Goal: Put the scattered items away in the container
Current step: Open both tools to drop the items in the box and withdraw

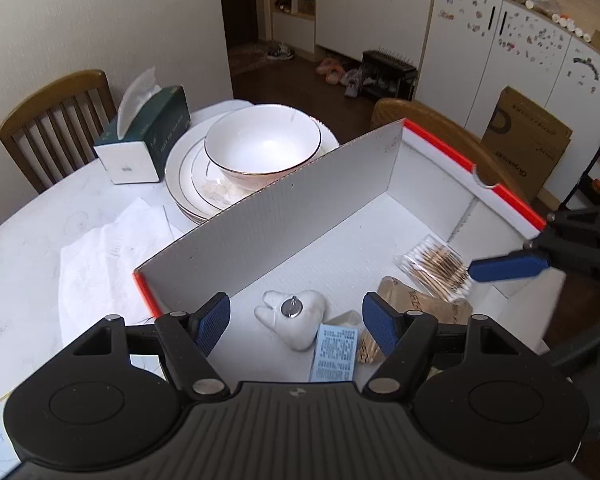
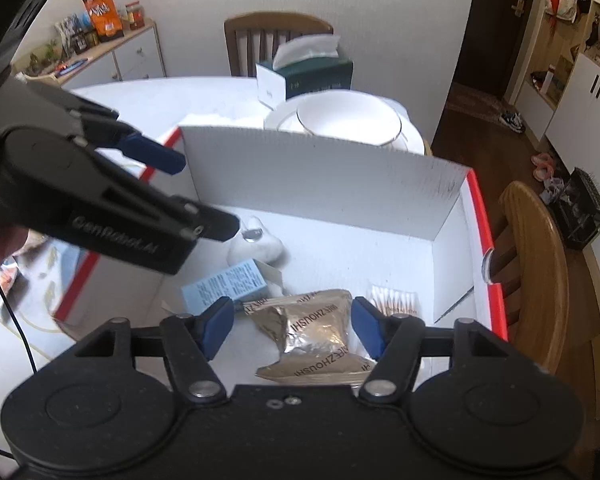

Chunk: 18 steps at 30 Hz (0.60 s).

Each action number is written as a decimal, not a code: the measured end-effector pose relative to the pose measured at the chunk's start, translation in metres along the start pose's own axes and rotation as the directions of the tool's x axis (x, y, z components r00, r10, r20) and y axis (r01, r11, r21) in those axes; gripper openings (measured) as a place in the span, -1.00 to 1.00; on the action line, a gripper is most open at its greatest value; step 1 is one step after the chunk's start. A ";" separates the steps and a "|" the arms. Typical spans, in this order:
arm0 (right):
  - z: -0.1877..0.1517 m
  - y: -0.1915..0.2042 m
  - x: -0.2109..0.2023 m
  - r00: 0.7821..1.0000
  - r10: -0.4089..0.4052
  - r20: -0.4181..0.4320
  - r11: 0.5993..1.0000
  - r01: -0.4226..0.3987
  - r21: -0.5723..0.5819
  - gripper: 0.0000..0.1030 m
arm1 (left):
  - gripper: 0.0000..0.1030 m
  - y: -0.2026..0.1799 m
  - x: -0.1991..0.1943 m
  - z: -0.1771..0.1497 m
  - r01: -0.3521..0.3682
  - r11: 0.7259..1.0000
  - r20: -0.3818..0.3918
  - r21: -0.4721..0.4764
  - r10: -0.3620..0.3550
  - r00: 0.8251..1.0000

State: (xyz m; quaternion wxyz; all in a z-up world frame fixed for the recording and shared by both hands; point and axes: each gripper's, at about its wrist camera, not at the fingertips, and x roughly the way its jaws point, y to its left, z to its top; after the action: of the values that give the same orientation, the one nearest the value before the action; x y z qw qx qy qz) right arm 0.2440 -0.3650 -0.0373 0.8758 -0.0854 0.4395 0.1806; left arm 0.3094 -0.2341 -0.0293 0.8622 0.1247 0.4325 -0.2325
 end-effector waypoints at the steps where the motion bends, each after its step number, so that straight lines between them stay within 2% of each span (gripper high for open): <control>1: 0.000 0.001 -0.004 1.000 0.001 0.009 1.000 -0.001 0.001 0.32 | 0.41 0.001 -0.005 -0.003 0.004 1.000 0.010 0.001 -0.004 1.000; 18: 0.000 0.035 -0.038 0.997 -0.014 0.081 0.999 0.010 0.049 0.49 | 0.41 0.023 -0.081 -0.059 0.059 0.998 0.136 -0.036 -0.053 0.989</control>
State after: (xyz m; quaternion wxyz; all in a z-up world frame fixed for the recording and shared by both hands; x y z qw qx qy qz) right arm 0.2094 -0.3419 -0.0073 0.8959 -0.0592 0.4070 0.1677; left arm 0.2388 -0.1664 0.0008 0.8848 0.0793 0.3813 -0.2558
